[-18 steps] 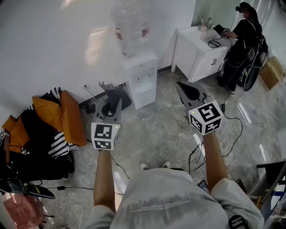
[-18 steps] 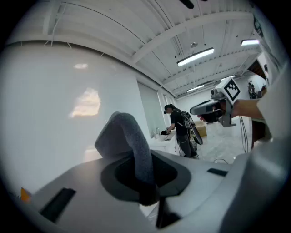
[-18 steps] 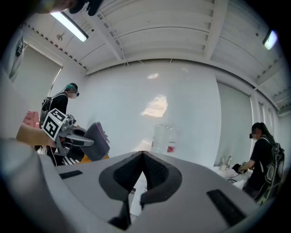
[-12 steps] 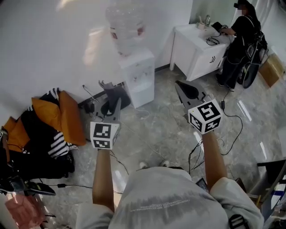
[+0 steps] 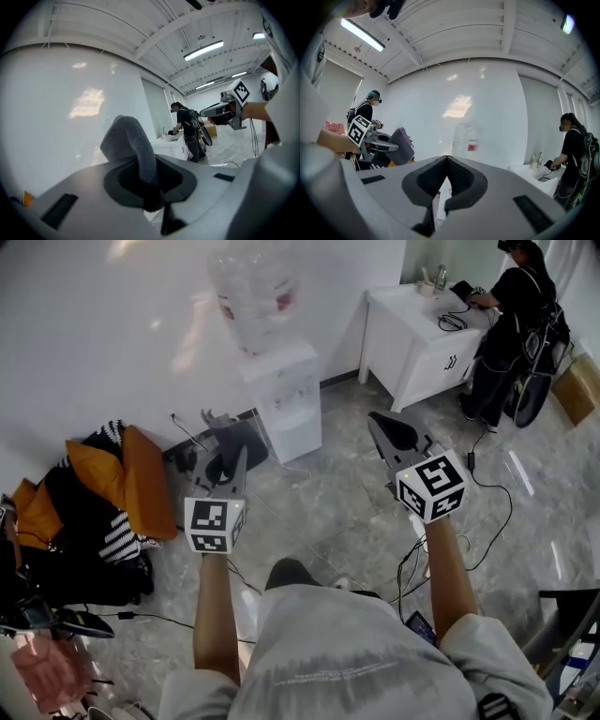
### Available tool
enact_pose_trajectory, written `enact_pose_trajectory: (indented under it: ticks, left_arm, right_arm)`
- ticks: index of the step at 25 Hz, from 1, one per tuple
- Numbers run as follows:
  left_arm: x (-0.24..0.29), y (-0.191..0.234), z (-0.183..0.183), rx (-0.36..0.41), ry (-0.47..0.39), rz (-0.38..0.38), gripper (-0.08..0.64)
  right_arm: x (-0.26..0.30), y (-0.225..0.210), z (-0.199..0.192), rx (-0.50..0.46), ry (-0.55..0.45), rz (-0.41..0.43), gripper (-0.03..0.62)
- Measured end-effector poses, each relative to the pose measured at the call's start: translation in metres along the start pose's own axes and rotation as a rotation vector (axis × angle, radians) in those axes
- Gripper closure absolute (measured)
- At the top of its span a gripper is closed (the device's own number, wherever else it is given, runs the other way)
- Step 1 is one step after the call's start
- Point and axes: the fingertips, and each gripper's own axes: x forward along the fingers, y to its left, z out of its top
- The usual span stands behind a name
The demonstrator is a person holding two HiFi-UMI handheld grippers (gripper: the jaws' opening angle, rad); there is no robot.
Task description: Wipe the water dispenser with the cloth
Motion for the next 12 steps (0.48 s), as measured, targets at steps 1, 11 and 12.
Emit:
enact_pose_trajectory:
  ticks: [1,11,12]
  left_arm:
    - [0.005,0.001,-0.001,-0.004,0.002,0.004,0.511]
    - [0.076,0.064,-0.027,-0.023,0.009,0.022,0.511]
    - [0.086,0.077,-0.033,-0.022,0.013,0.026,0.511]
  right_arm:
    - [0.003,-0.005,-0.003,0.002,0.002,0.0,0.58]
    - [0.09,-0.023,-0.02,0.0,0.047,0.026,0.578]
    - [0.107,-0.023,-0.021,-0.001,0.051,0.03,0.579]
